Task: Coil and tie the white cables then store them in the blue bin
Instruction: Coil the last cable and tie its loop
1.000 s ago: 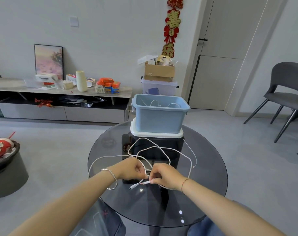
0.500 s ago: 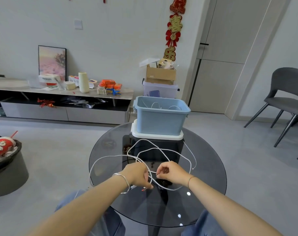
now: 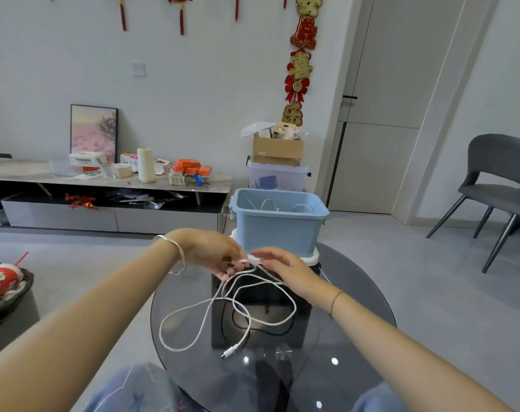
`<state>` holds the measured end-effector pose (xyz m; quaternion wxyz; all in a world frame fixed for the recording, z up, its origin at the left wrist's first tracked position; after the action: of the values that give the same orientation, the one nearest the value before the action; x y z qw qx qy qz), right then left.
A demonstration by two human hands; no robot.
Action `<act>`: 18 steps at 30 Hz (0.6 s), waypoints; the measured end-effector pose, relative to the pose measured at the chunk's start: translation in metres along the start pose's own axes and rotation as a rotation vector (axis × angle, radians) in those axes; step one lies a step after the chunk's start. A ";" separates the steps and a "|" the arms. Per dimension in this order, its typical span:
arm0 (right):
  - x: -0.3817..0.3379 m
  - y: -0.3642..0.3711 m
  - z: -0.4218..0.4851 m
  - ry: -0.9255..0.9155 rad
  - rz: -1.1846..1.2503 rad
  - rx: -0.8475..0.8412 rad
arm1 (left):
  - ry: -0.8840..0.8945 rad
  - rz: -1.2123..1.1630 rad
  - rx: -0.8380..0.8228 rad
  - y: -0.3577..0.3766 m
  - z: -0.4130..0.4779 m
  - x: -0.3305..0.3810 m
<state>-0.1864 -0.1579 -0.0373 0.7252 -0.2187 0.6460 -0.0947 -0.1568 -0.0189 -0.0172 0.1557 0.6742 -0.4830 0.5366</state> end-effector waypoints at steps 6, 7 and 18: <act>-0.095 -0.030 0.036 -0.269 -0.049 0.047 | 0.204 -0.256 0.227 -0.061 -0.042 0.087; -0.108 -0.037 0.043 -0.293 -0.027 0.070 | 0.251 -0.316 0.253 -0.068 -0.046 0.097; -0.184 -0.076 0.084 -0.436 0.273 0.291 | 0.678 -0.702 0.018 -0.075 -0.061 0.184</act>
<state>-0.1199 -0.1320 0.1667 0.8766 -0.0388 0.4781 -0.0387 -0.1384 -0.0272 0.1892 0.4700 0.5850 -0.1441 0.6450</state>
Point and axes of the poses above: each hand's wrist, its own z-axis towards the middle knuckle, its own y-axis out of the palm, x = y × z, the point moved 6 cm from there along z, towards the middle knuckle, and after that the axes turned 5 degrees about y, right-handed, at the moved point
